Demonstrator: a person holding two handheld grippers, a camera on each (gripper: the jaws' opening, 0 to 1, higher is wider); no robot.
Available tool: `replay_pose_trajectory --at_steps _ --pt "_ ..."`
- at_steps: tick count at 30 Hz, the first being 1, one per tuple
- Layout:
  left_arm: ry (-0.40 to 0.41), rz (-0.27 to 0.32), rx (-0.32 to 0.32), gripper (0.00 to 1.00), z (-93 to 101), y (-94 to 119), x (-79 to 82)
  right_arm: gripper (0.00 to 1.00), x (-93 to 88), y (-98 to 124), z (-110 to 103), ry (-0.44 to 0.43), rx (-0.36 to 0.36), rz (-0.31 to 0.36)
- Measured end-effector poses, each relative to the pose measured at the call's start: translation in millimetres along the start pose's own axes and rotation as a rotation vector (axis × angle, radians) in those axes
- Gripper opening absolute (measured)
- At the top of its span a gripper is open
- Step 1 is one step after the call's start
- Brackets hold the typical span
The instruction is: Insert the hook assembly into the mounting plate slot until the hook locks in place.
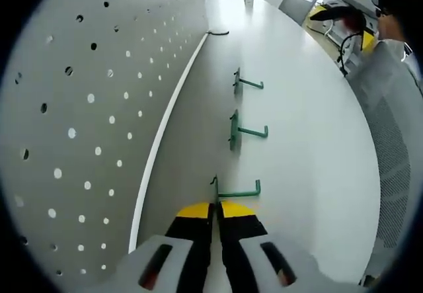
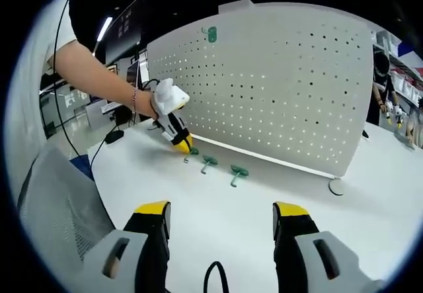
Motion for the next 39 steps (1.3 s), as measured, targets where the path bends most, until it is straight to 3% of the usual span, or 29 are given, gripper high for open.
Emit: replay_pose_trajectory --at_steps 10,22,39 --pt "-0.018 0.071 0.05 0.03 -3.3 9.8 7.2 0.6 3.6 0.9 1.8 -0.027 -0.01 0.024" --pt "0.004 0.208 0.122 0.03 -3.6 25.8 26.6 0.61 5.6 0.9 -0.5 -0.038 -0.008 0.044" --pt "0.022 0.33 0.219 0.03 10.8 49.5 50.7 0.62 18.2 3.1 -3.6 -0.044 -0.01 0.094"
Point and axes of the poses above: the point that each gripper's makers call its tool centre point, and the gripper's own axes: y roughly backward along the fingers, z roughly to its right, x roughly out of its top, the point moved 2 cm from there along y, roughly backward along the fingers, and after that the axes turned 8 degrees about z, right-handed, at the moved point
